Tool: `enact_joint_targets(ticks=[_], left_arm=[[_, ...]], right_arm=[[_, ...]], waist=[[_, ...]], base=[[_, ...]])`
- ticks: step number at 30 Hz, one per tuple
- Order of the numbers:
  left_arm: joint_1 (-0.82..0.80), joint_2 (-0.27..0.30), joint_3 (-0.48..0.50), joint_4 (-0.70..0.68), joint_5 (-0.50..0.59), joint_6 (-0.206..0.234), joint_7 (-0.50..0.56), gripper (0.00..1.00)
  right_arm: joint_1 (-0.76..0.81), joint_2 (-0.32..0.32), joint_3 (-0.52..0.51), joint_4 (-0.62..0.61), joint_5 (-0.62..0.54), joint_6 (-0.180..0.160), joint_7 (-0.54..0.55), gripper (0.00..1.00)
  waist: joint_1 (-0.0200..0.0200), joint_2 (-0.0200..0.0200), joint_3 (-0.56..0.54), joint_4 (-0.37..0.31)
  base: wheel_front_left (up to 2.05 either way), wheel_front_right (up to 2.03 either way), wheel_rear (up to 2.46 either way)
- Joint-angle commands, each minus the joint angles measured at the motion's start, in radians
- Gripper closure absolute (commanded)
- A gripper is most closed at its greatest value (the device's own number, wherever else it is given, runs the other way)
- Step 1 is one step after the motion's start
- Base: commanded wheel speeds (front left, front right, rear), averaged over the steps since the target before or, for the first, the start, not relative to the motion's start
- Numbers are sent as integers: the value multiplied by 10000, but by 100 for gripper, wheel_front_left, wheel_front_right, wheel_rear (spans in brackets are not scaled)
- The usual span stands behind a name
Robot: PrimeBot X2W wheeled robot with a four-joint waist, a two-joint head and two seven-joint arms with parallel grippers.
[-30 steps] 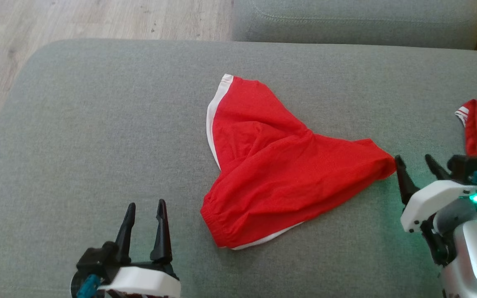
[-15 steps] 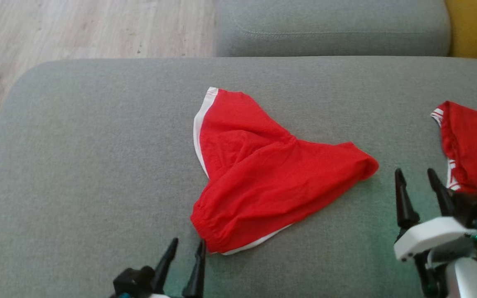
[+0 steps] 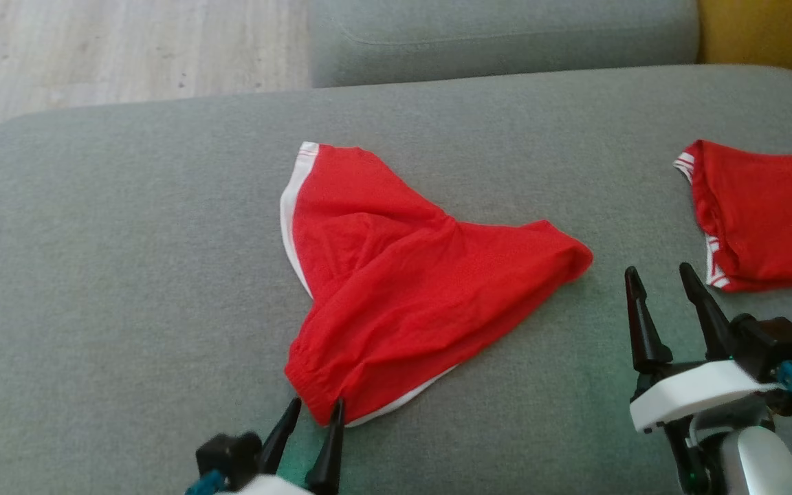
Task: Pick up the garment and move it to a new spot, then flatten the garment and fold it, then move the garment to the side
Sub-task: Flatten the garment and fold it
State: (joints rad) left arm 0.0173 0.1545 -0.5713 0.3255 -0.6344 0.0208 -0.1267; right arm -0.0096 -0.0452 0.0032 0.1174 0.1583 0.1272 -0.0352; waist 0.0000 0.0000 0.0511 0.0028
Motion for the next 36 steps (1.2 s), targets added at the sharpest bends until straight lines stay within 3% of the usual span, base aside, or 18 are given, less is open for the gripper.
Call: enact_joint_targets(ticks=[1,4,5,6,7,8,18,28,36], left_arm=[[-650,-117,343,-108,-31,-135,-193,0],[-985,-251,279,114,-74,-399,-342,0],[-1101,-286,248,148,-63,-487,-407,27],[-1225,-309,235,157,-33,-558,-504,64],[-1361,-327,254,140,1,-607,-621,93],[-1508,-335,292,91,47,-647,-743,100],[-3324,185,1281,-413,230,-699,-1060,100],[-4893,1208,2148,1342,-21,-797,-731,100],[-5464,1383,2342,2338,103,-539,-893,97]], right_arm=[[-175,-53,313,-436,69,35,-112,0],[-161,-52,307,-501,120,35,-144,0],[-162,-52,289,-513,126,35,-159,0],[-168,-52,273,-523,127,35,-172,0],[-176,-52,247,-534,125,35,-187,0],[-184,-52,225,-541,123,35,-201,0],[-372,-51,219,-577,95,35,-308,0],[-719,-51,210,-567,127,35,-490,0],[-860,-51,309,-310,185,35,-642,0]], waist=[[0,0,96,-123],[0,0,179,-211],[0,0,205,-230],[0,0,235,-250],[0,0,264,-264],[0,0,289,-277],[0,0,738,-520],[0,0,1545,-1074],[0,0,1628,-1220]], base=[[0,0,0],[0,0,0],[0,0,0],[0,0,0],[0,0,0],[0,0,0],[0,0,0],[0,0,0],[0,0,0]])
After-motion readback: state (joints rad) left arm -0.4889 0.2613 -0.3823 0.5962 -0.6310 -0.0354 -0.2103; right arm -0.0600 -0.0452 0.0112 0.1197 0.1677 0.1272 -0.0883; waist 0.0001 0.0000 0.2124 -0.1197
